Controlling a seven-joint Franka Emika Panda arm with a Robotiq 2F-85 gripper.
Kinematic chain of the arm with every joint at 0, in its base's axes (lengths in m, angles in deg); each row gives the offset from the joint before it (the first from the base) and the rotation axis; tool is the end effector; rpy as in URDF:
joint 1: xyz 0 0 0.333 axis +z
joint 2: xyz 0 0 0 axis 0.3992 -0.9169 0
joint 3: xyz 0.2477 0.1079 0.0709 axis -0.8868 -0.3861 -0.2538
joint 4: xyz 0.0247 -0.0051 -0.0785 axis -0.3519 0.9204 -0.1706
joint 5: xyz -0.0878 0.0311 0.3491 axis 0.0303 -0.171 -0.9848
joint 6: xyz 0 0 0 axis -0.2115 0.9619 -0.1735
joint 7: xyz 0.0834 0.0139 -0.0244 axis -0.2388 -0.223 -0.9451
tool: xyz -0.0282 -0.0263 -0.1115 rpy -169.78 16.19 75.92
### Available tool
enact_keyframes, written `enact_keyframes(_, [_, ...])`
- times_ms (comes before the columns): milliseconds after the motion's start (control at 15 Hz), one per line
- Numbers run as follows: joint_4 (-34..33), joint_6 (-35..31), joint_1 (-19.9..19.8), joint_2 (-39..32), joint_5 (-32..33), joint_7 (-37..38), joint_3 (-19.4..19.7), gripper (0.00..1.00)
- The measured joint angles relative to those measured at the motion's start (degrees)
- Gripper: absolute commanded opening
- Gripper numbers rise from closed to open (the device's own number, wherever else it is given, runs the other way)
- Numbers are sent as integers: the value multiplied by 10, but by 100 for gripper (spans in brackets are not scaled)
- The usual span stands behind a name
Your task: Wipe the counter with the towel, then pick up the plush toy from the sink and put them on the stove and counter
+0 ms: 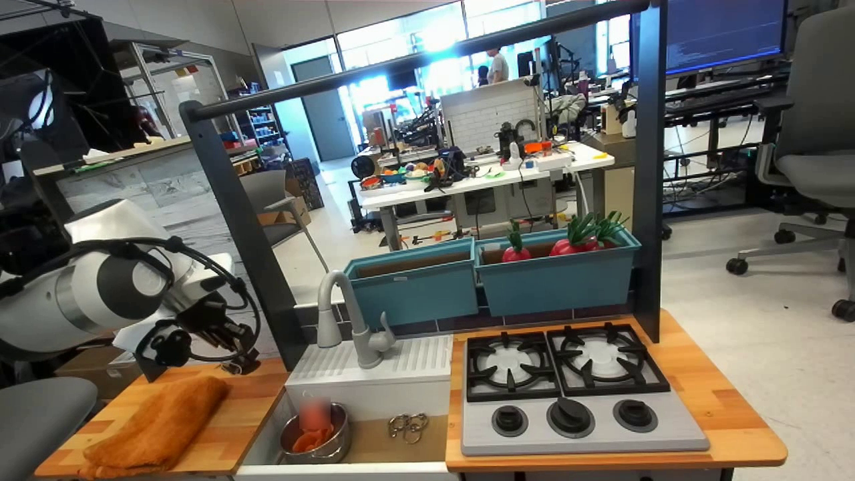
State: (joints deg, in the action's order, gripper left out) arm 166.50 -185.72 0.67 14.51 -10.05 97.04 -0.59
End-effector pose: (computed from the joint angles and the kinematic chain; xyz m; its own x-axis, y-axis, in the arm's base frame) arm 0.6095 0.1673 0.0344 0.9207 -0.2442 0.3045 -0.2429 -0.9691 -0.0430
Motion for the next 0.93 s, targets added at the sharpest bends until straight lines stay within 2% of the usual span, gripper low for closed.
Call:
enact_keyframes(333, [5,0,6,11,0,-25,4,99])
enact_keyframes(600, [44,19,26,48,0,-26,44,100])
enact_keyframes(933, [71,115,16,61,0,-26,58,100])
